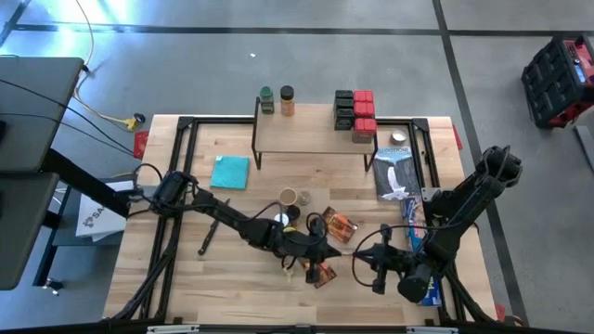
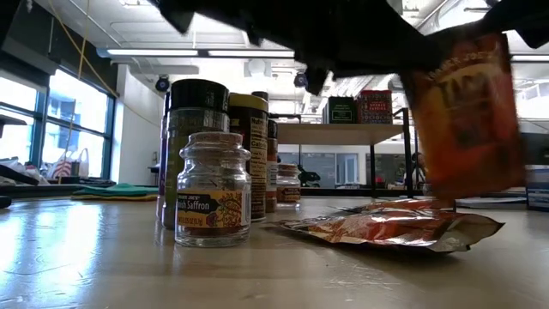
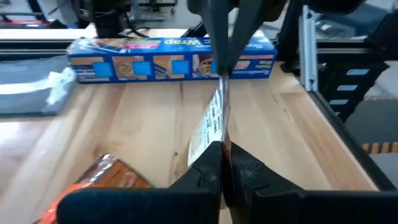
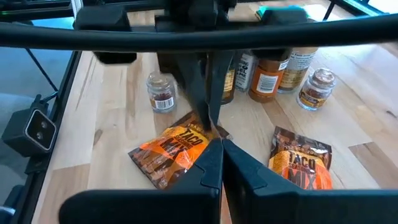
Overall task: Shelf spices
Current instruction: Put the orange seasoning pack on the shelf
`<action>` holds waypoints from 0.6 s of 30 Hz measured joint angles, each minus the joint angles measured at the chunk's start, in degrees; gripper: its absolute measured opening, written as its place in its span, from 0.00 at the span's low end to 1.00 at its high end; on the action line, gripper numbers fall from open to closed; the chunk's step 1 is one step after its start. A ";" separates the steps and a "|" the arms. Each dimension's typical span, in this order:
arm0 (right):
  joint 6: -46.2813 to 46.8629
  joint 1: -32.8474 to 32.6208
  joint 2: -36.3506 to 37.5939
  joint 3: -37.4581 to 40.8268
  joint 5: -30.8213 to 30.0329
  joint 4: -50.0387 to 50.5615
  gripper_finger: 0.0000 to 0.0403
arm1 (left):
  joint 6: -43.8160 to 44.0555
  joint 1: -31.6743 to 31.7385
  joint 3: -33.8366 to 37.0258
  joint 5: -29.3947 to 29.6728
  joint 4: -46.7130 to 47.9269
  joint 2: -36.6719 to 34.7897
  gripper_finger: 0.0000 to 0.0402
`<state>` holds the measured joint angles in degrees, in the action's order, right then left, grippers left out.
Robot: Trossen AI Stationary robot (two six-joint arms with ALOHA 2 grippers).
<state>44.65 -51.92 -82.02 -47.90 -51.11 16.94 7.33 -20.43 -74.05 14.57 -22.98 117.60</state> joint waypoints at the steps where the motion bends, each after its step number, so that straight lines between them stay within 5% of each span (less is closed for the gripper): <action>1: 0.36 0.00 0.02 0.00 0.35 0.13 0.00 | -0.42 -0.17 -0.26 1.00 1.87 -0.89 0.01; 11: 11.60 -0.19 0.07 -0.07 6.20 7.52 0.00 | -3.71 1.04 -11.04 8.63 34.23 -14.64 0.00; 18: 12.32 -0.24 0.07 -0.07 5.58 7.24 0.00 | -12.49 10.29 -19.00 7.52 46.20 -21.29 0.00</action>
<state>56.97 -52.16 -81.95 -47.97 -45.53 24.18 -5.16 -10.14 -93.05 22.09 23.22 96.32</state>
